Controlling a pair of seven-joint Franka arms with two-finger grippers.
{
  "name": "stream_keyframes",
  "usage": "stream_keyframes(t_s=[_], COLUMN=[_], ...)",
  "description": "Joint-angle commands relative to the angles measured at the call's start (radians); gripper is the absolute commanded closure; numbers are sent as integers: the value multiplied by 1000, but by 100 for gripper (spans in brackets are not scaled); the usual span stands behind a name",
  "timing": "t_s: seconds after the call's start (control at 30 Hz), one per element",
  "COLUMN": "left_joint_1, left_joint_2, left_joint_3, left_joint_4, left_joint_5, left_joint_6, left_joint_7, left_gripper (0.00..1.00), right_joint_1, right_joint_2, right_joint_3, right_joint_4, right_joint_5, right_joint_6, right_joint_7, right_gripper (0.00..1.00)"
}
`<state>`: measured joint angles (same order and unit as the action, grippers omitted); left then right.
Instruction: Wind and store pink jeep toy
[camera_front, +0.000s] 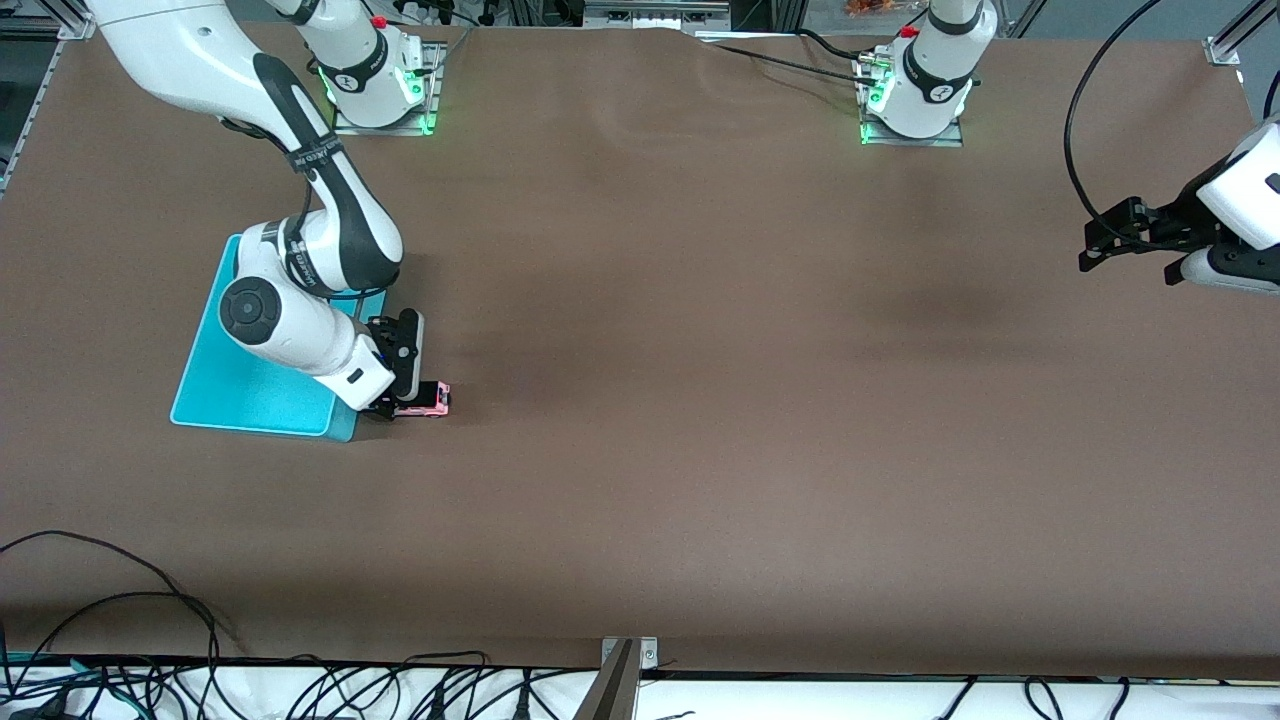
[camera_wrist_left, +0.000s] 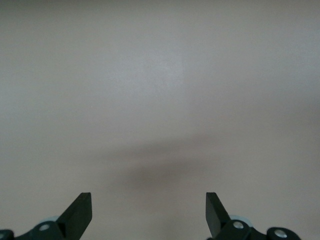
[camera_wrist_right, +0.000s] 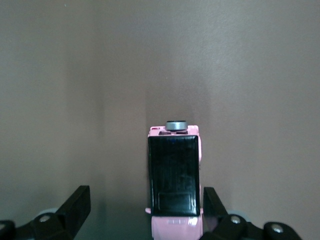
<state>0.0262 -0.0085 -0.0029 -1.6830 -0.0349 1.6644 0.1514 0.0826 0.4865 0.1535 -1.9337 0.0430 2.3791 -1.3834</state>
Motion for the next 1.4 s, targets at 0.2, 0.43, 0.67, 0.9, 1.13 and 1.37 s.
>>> stream_keyframes(t_s=[0.2,0.43,0.67,0.9,1.13,1.37], left_joint_1=[3,-3,-3,-3,-3,1], left_joint_2=[5,12,12,12,13,12], left_joint_3=[-5,-6,-26,-28,-28,-26], left_joint_4=[23,65,68,68,68,68], left_joint_5=[-23,-16,-8,-8,-8,-8], left_joint_6=[-9,-9,-9,-9,-8,-8], left_joint_7=[-50,-39,-41,-46,-47,-47], left_gripper=[0,0,0,0,0,0], right_joint_1=[9,9,9,9,9,9], right_joint_2=[44,64,67,60,38,8], right_joint_3=[-2,-3,-3,-3,0,0], right_joint_4=[-14,-11,-8,18,107,255], right_joint_5=[-5,-43,-48,-46,-35,-31], right_joint_6=[110,130,127,121,-16,-260], right_joint_7=[-34,-34,-31,-16,-8,72], right_gripper=[0,28,68,75,77,77])
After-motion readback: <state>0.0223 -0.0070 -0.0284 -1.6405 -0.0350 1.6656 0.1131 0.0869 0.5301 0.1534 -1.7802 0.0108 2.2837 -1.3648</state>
